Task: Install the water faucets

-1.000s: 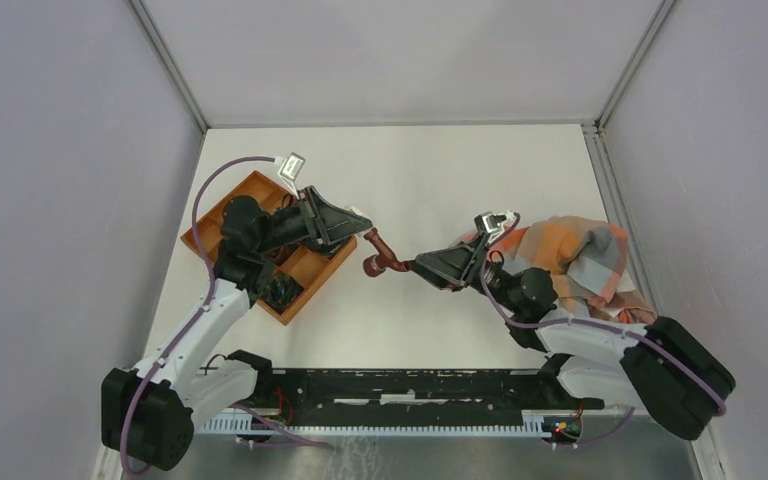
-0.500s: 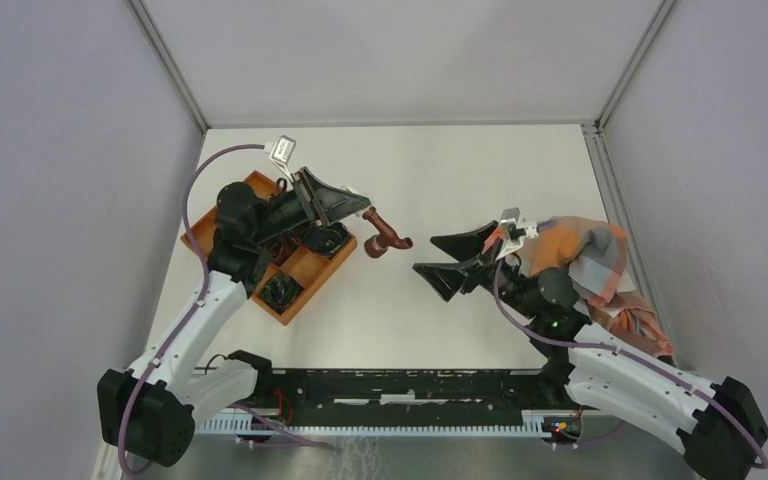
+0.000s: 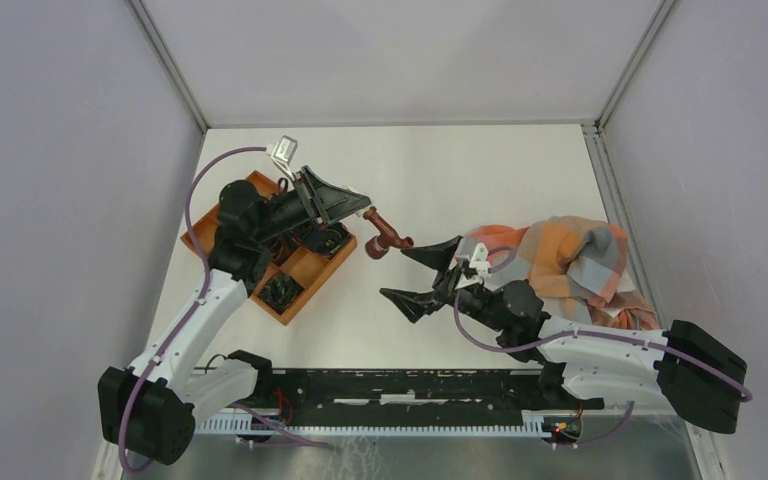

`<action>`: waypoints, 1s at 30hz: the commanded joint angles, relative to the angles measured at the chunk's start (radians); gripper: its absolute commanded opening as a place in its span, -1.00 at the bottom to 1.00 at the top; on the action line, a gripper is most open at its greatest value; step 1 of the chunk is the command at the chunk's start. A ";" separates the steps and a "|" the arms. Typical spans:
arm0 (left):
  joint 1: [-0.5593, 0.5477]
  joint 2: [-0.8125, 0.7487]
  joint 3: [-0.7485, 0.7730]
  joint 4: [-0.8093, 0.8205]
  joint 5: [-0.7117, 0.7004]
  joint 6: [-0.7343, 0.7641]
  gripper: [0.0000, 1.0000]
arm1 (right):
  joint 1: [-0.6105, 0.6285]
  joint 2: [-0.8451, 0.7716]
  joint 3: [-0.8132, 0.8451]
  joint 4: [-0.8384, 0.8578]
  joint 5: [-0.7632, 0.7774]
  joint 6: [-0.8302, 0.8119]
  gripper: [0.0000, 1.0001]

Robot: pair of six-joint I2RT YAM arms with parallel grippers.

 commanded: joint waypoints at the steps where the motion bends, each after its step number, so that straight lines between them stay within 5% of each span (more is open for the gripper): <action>1: 0.002 -0.012 0.090 -0.070 -0.012 0.005 -0.96 | 0.086 -0.023 0.120 -0.203 0.216 -0.365 0.96; 12: 0.003 0.032 0.223 -0.249 -0.019 -0.003 -0.96 | 0.135 -0.199 0.128 -0.550 0.472 -0.691 0.95; 30: 0.002 0.017 0.125 -0.061 0.064 -0.082 -0.96 | 0.134 0.124 0.257 -0.044 0.029 -0.489 0.96</action>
